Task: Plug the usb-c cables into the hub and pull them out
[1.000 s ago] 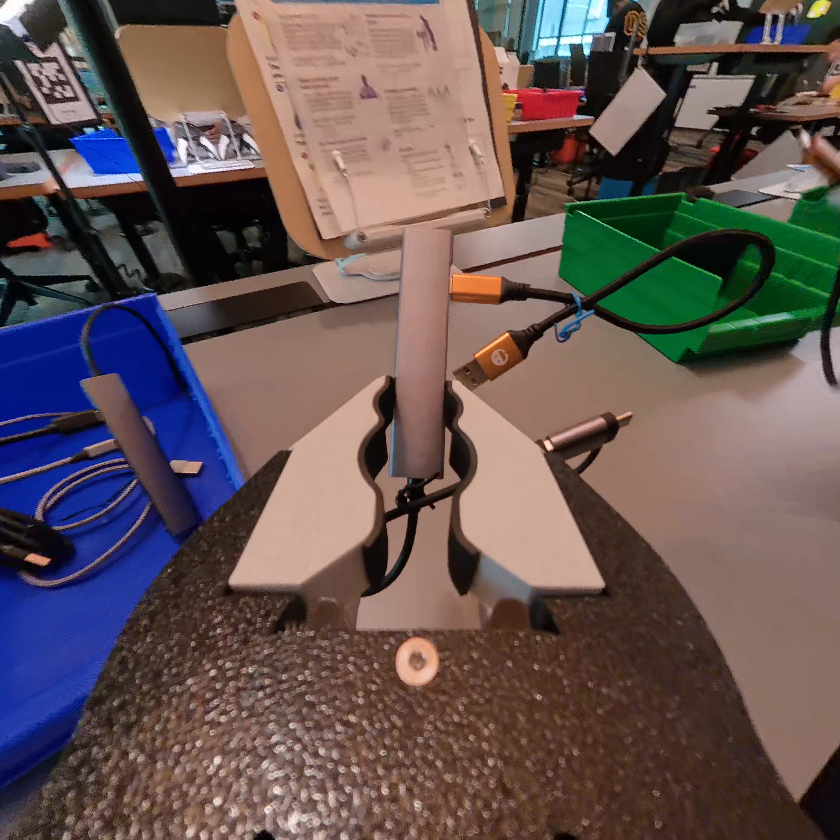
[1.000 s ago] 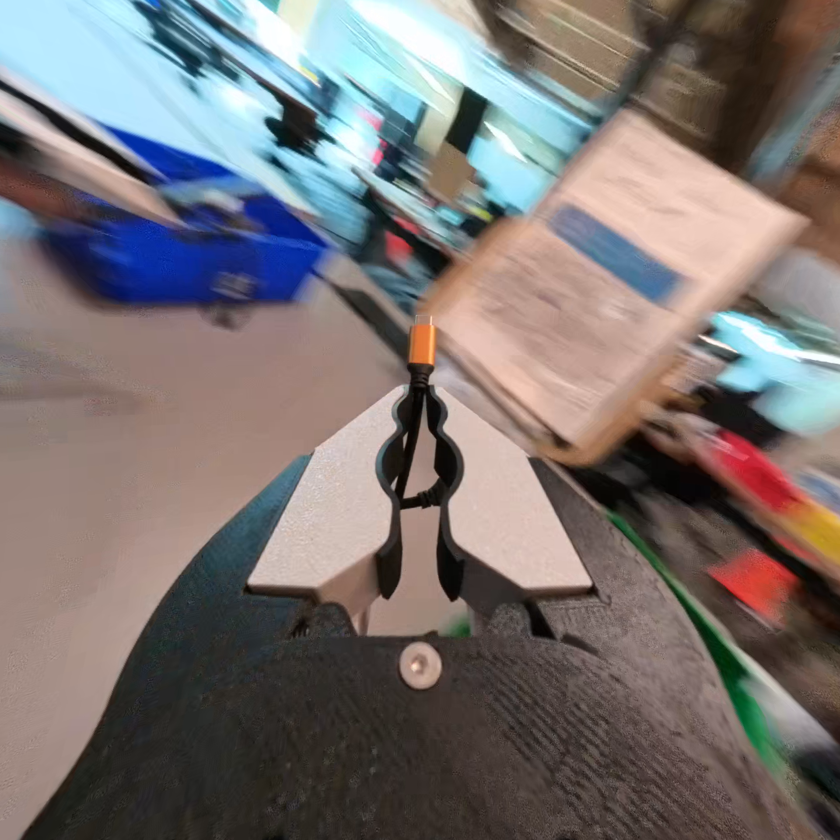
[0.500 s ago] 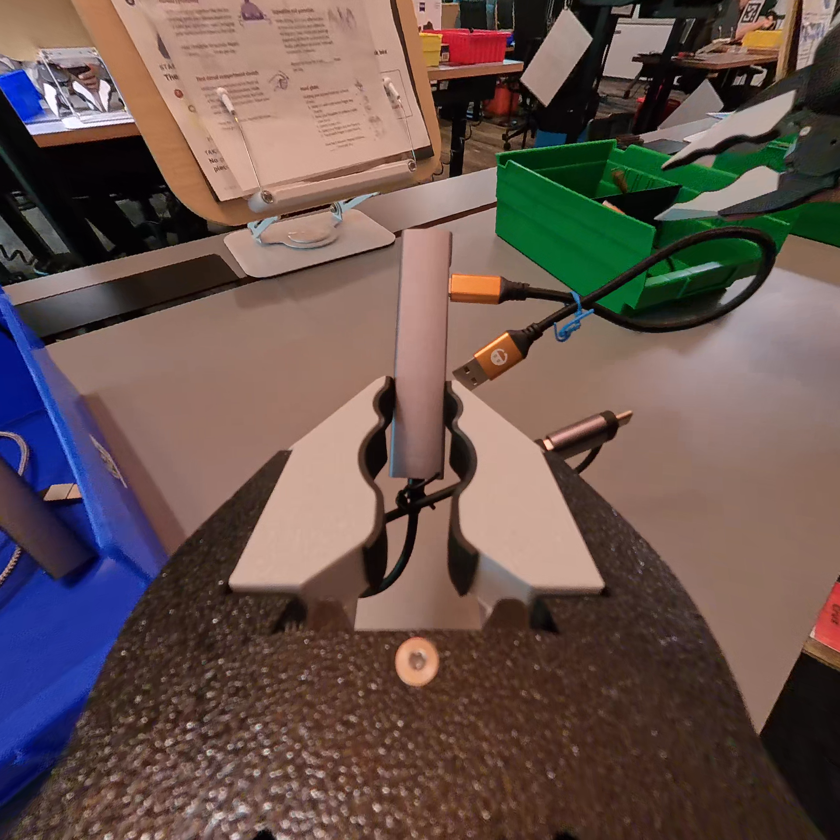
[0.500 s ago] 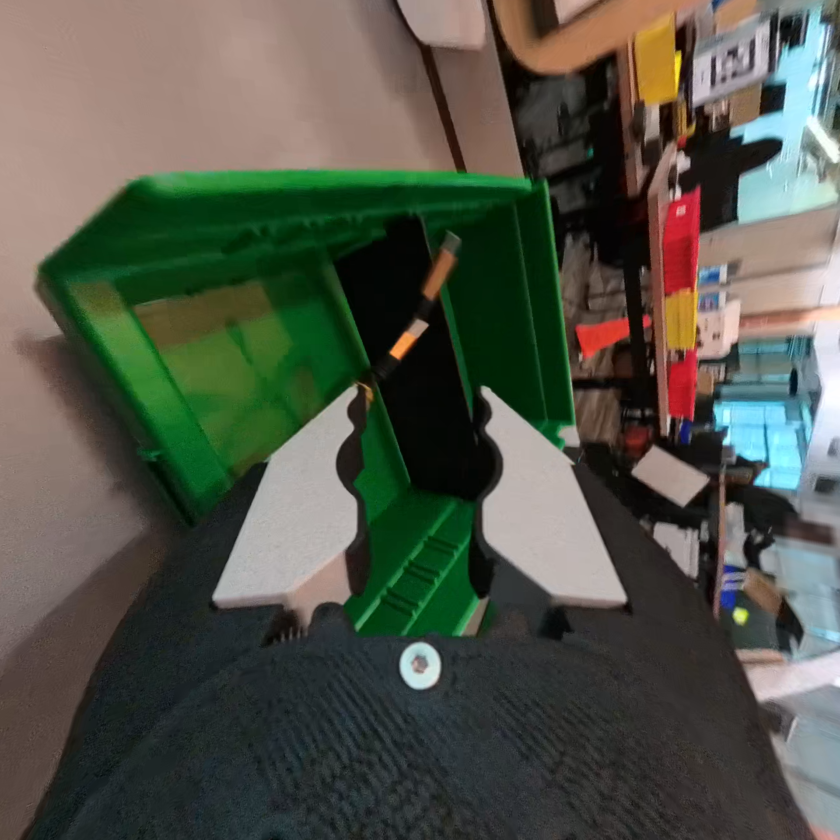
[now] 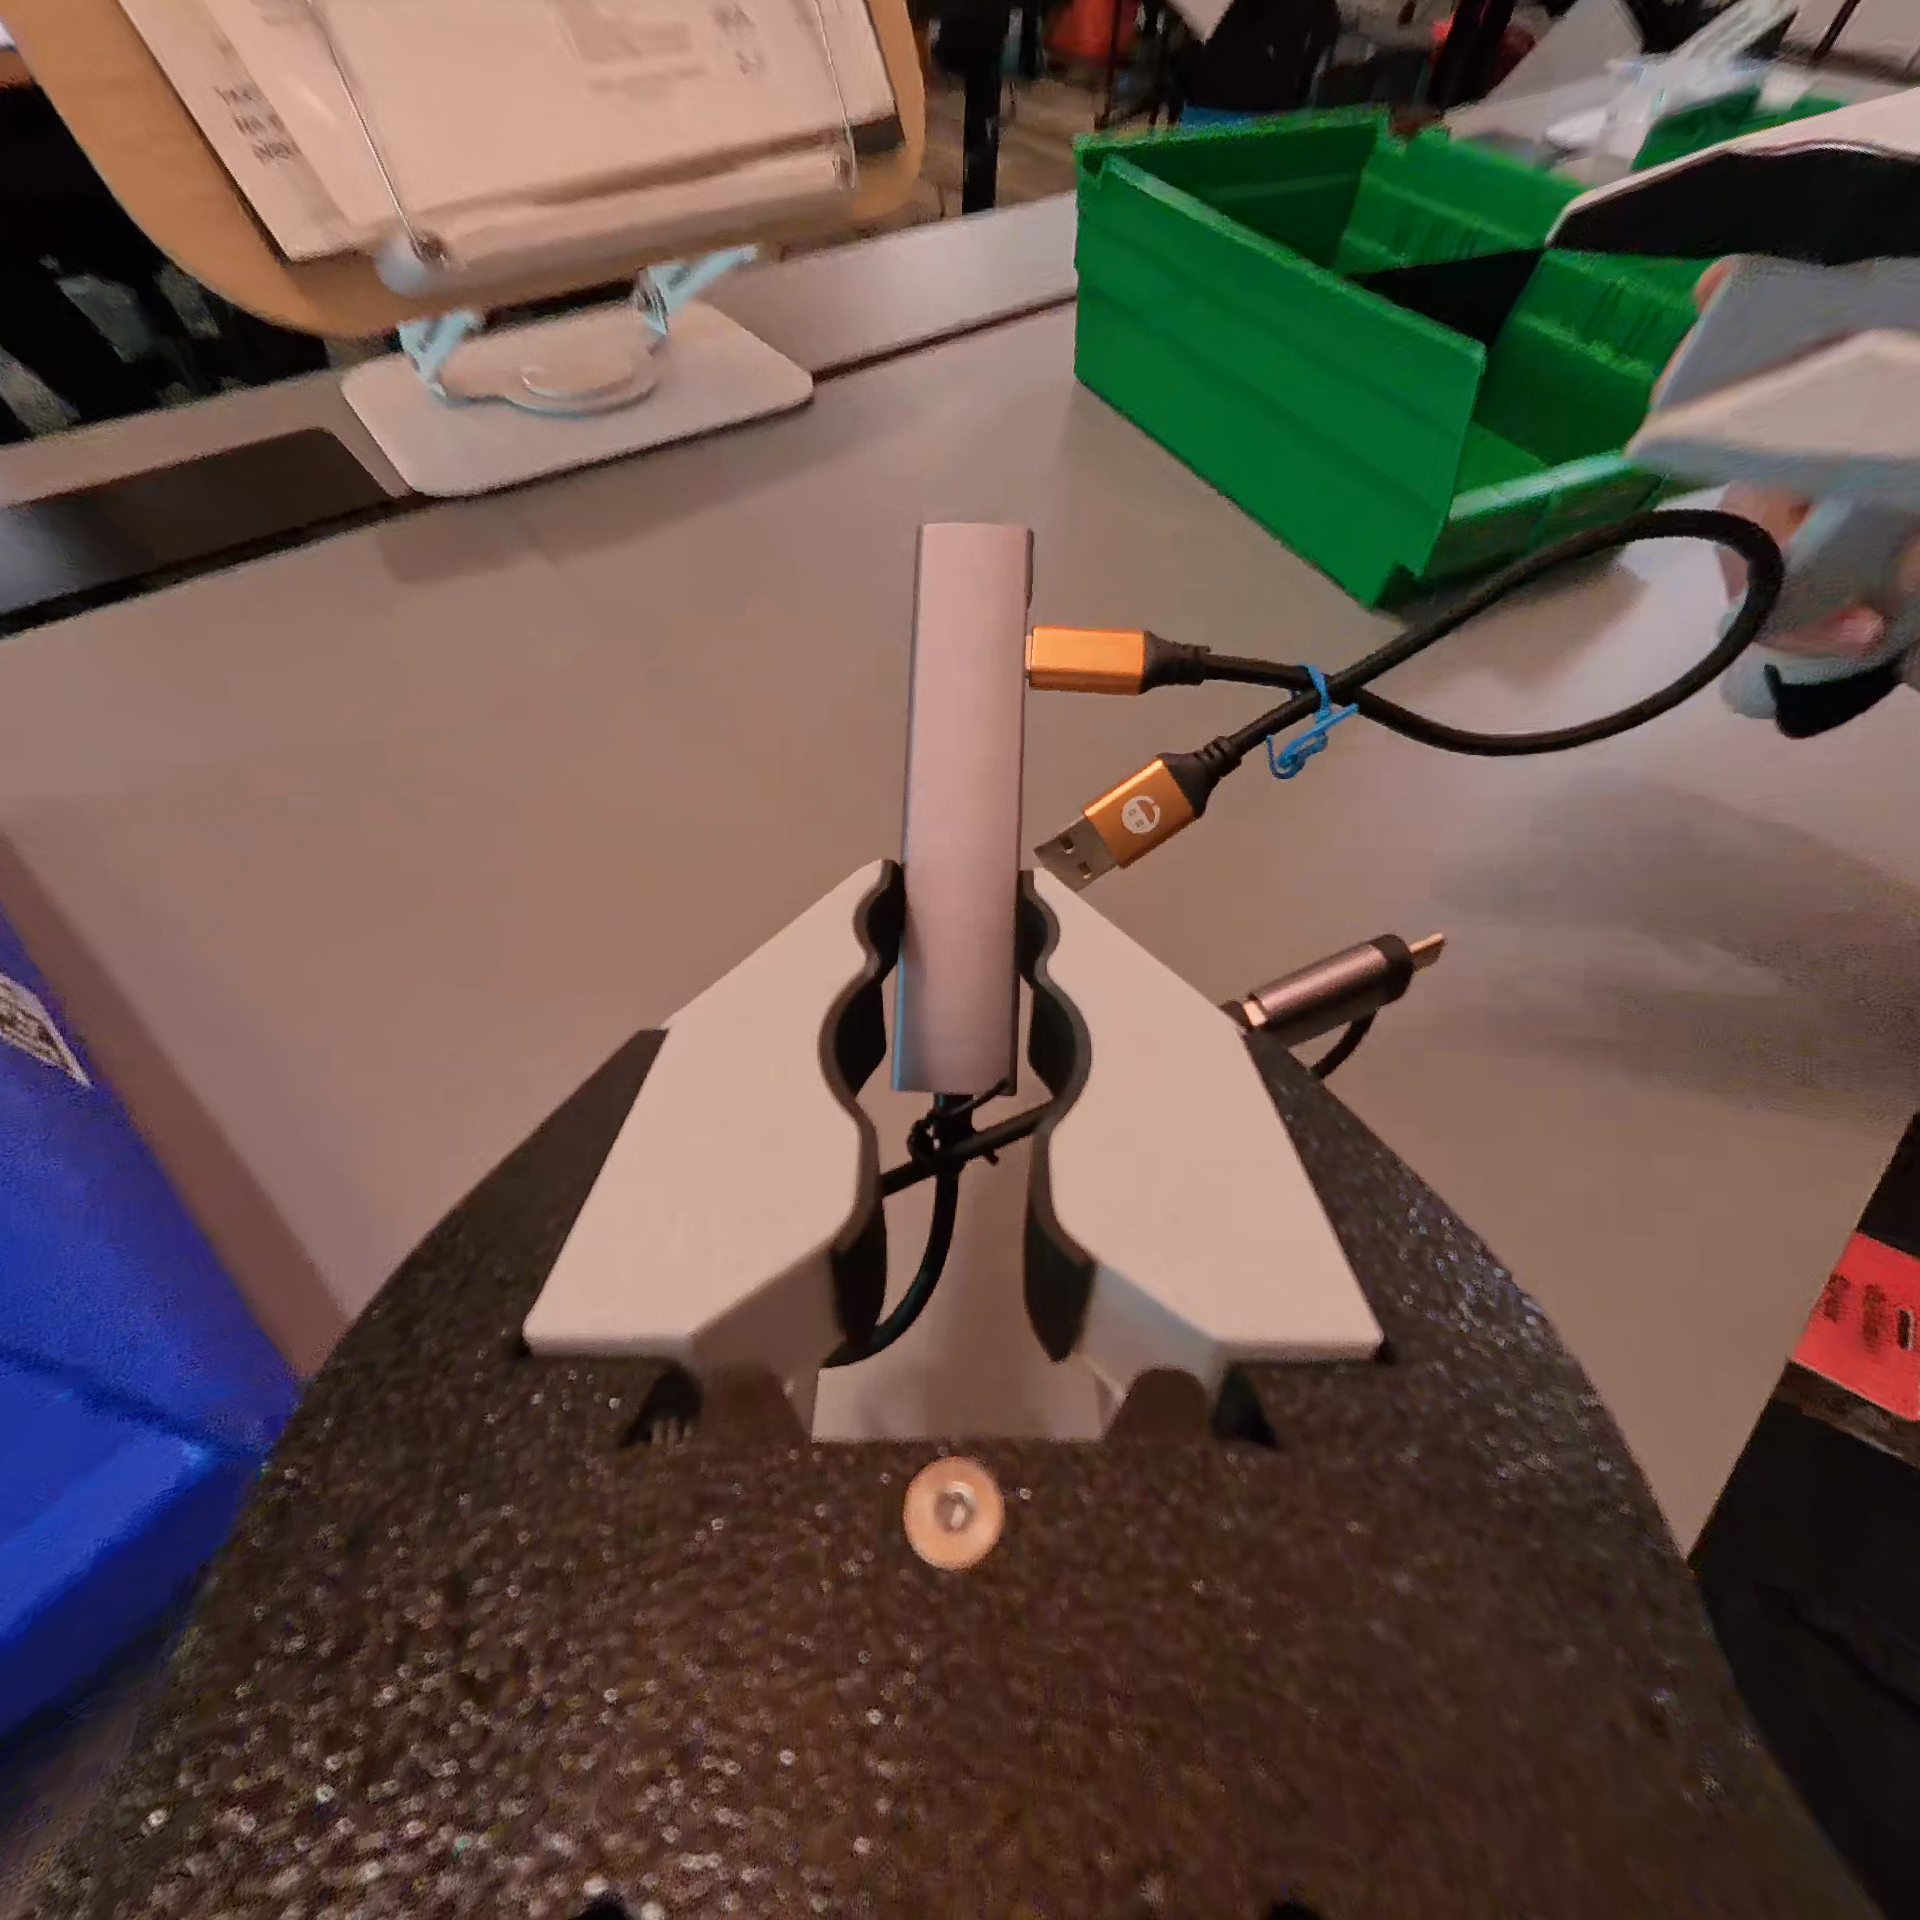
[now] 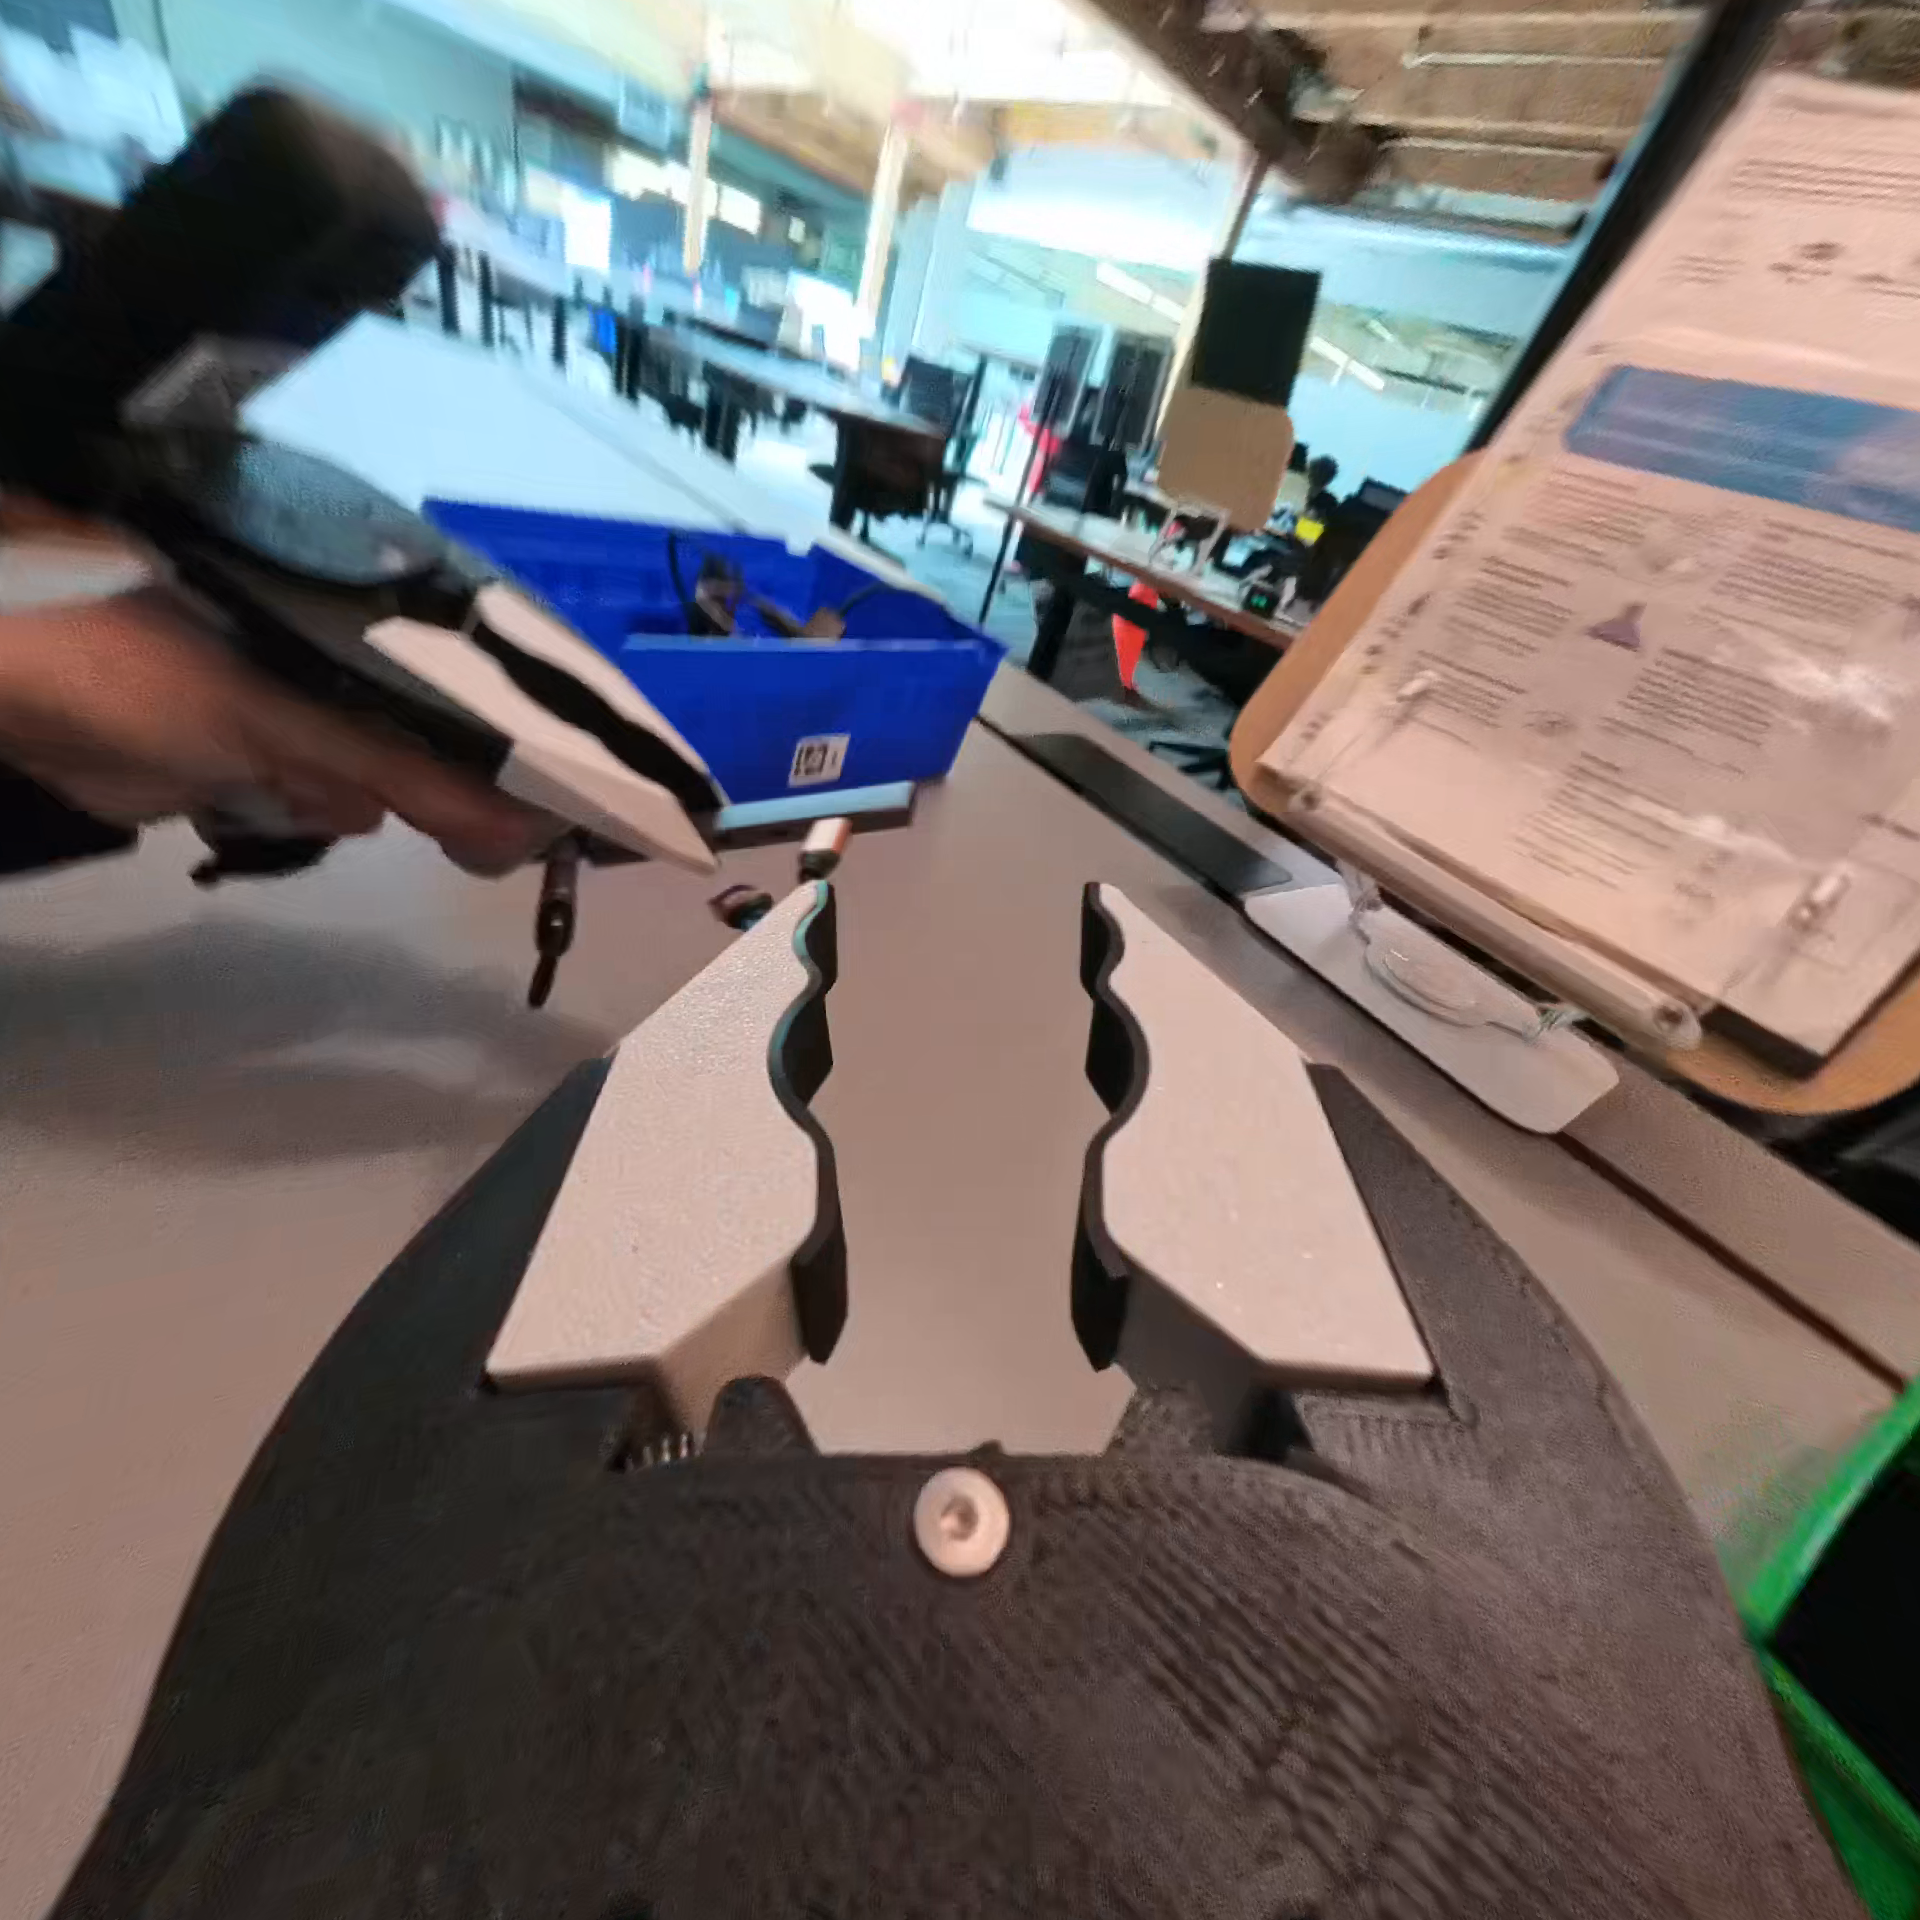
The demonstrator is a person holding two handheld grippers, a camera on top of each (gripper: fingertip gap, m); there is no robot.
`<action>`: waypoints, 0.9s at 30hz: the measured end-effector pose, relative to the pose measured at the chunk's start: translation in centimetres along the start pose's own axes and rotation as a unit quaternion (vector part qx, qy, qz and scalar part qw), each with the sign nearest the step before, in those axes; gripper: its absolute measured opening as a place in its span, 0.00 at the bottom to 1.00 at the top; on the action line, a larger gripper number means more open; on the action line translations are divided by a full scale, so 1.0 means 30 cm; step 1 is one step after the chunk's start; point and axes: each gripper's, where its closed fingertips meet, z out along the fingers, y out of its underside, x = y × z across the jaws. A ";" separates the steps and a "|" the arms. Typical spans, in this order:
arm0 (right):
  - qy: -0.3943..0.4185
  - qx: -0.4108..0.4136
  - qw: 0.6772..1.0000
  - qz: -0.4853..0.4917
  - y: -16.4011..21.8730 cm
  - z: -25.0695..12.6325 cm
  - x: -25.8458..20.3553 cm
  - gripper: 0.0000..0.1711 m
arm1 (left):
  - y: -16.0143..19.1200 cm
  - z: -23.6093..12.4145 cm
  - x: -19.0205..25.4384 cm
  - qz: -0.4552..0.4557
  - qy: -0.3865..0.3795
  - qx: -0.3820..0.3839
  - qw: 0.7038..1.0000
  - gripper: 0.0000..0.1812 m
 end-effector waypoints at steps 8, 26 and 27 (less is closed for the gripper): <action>0.005 -0.079 0.994 -0.081 0.154 0.136 -0.122 0.27 | 0.067 0.031 0.052 0.082 -0.044 -0.082 0.992 0.11; -0.046 -0.065 0.996 -0.032 0.187 0.208 -0.189 0.10 | 0.102 -0.008 0.059 0.049 -0.061 -0.076 0.994 0.11; -0.050 -0.064 0.996 -0.039 0.184 0.211 -0.195 0.10 | 0.103 -0.013 0.055 0.047 -0.064 -0.075 0.994 0.11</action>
